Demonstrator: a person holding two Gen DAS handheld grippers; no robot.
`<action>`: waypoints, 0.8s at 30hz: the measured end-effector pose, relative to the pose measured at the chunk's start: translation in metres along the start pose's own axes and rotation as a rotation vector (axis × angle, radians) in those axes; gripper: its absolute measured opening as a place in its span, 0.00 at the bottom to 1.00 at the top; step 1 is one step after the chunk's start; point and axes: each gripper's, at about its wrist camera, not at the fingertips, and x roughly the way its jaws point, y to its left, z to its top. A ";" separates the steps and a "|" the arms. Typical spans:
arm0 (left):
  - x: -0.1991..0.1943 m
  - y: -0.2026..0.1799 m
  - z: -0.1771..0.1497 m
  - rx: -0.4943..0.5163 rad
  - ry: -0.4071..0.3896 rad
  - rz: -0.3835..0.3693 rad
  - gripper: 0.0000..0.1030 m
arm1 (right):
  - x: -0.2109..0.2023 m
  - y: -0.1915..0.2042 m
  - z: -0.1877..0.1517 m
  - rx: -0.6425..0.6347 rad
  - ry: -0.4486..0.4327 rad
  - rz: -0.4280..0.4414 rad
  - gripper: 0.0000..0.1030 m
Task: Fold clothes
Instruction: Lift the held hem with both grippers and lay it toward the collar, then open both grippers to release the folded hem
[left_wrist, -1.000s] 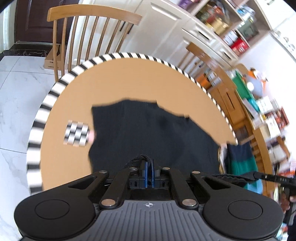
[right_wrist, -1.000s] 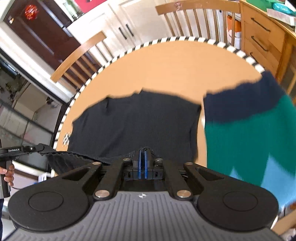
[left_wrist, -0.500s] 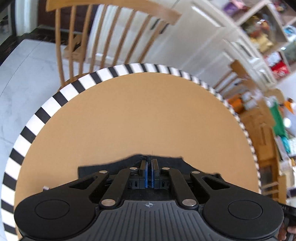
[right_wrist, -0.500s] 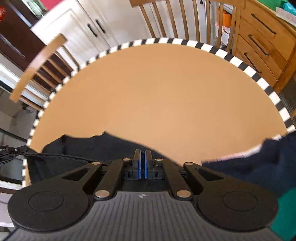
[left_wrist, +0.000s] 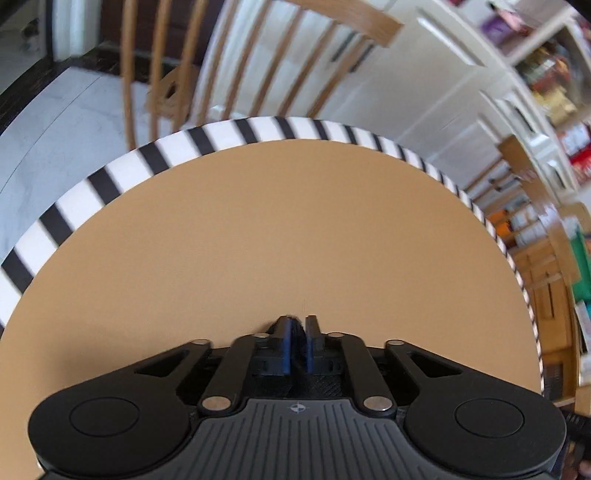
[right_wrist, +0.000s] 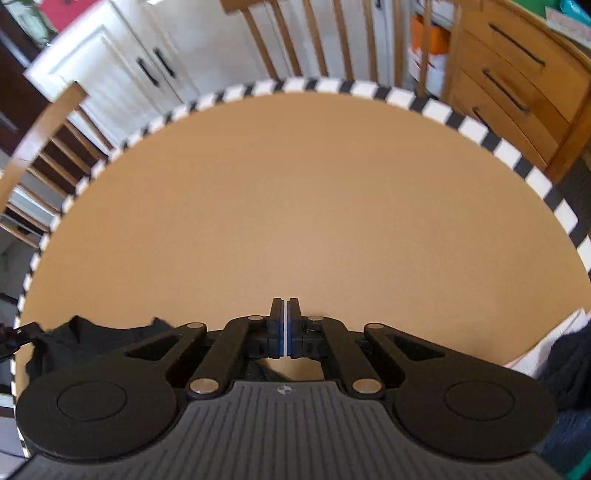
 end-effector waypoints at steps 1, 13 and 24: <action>-0.005 -0.003 -0.002 0.047 -0.017 0.007 0.39 | -0.005 0.002 -0.006 -0.030 -0.007 0.017 0.10; -0.010 -0.015 -0.040 0.373 -0.091 -0.008 0.53 | 0.013 0.022 -0.066 -0.212 -0.029 0.029 0.04; 0.011 -0.018 -0.056 0.498 -0.139 0.095 0.14 | 0.017 0.000 -0.054 -0.115 -0.049 -0.041 0.03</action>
